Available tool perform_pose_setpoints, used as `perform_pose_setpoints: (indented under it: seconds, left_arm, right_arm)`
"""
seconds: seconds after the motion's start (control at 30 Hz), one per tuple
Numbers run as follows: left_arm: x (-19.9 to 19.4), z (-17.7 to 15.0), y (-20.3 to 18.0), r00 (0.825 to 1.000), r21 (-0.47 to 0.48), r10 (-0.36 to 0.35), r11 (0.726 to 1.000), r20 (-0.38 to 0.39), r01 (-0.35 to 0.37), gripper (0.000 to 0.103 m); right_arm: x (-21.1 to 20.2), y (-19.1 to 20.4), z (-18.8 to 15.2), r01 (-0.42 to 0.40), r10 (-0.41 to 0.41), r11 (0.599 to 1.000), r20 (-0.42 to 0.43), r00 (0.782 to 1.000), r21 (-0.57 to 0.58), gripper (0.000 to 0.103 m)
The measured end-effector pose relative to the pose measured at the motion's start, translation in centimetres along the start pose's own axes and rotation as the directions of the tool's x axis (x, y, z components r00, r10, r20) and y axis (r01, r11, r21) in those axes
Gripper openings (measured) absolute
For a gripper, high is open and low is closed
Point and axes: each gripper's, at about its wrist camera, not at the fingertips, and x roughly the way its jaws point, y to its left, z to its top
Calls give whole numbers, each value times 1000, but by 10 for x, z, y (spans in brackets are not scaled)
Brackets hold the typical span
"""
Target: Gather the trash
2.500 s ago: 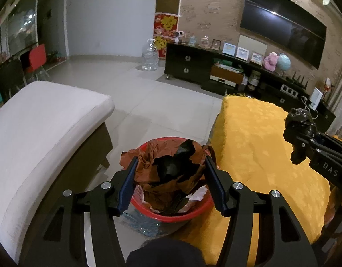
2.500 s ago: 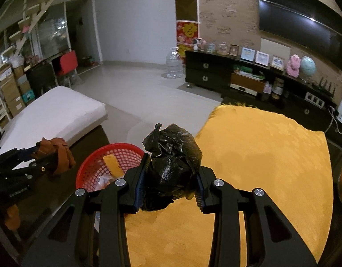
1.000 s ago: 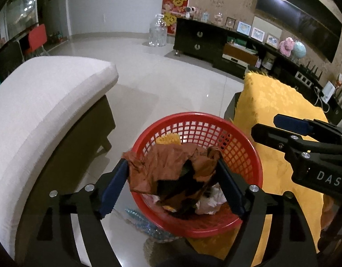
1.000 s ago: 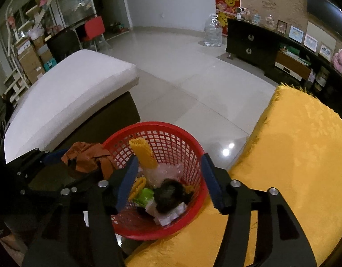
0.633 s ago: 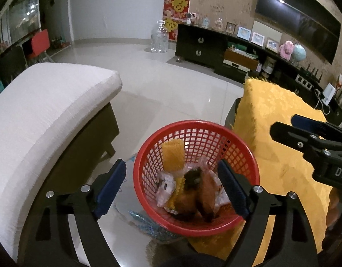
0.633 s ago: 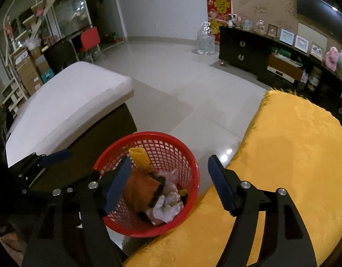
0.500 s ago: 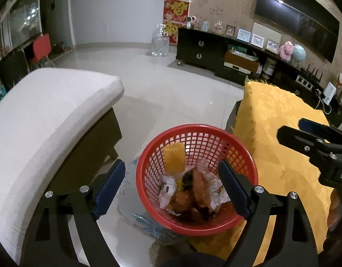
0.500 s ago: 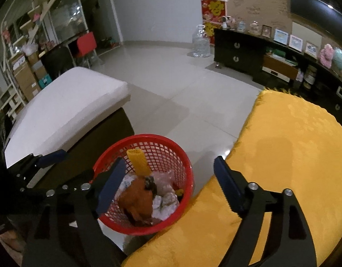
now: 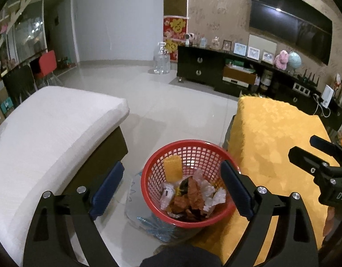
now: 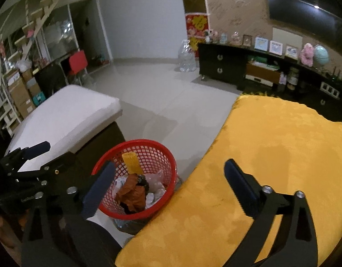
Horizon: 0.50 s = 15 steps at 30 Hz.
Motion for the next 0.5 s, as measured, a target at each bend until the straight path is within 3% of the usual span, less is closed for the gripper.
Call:
perform_pose_setpoints:
  seconds: [0.5]
  left_arm:
    - [-50, -12, -19, 998, 43, -20, 999, 52, 18, 89]
  right_arm:
    - [-62, -3, -24, 34, -39, 997, 64, 997, 76, 96]
